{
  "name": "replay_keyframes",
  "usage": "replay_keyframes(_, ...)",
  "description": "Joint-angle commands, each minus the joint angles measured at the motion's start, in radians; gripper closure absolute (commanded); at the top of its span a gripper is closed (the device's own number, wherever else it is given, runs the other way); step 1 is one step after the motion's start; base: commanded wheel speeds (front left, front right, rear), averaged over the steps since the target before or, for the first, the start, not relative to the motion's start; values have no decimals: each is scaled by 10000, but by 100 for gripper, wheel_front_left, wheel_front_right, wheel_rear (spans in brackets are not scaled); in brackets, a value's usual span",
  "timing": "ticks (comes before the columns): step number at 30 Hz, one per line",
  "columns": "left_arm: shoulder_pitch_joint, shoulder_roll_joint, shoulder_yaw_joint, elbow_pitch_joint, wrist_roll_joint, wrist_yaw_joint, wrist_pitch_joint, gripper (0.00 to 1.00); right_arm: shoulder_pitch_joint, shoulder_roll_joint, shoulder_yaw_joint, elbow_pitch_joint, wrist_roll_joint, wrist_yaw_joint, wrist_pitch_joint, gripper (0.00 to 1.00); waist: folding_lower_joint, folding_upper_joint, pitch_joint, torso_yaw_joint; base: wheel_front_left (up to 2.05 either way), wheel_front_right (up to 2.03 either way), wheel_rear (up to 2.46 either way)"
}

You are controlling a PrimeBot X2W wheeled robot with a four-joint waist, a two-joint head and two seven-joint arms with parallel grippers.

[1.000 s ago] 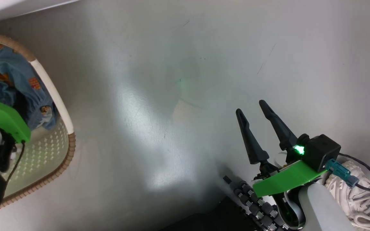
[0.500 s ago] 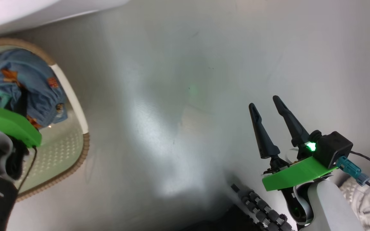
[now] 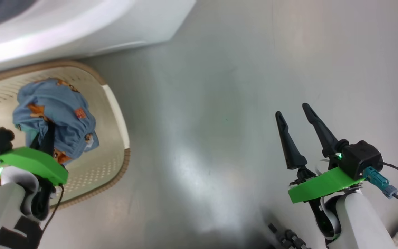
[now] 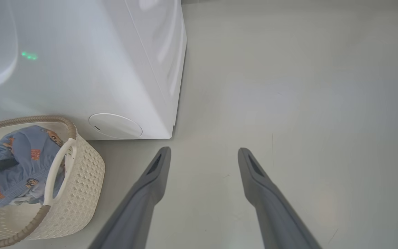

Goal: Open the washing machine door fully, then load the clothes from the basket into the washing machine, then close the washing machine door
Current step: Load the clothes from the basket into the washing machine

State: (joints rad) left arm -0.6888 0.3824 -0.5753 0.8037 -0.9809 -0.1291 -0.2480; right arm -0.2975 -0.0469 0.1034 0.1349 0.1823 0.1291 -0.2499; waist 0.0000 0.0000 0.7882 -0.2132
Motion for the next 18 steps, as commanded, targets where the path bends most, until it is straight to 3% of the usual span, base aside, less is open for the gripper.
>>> replay_keyframes(1,398,292,376,-238,0,-15,-128,100,331,-33,103,-112,-117,16,-119,0,0,0,-760,552,0,0,0)
replay_keyframes(18,3575,-851,3983,-2990,2084,-15,-136,100,1120,-33,-470,296,-587,16,-119,0,0,0,-3445,1328,0,0,0)
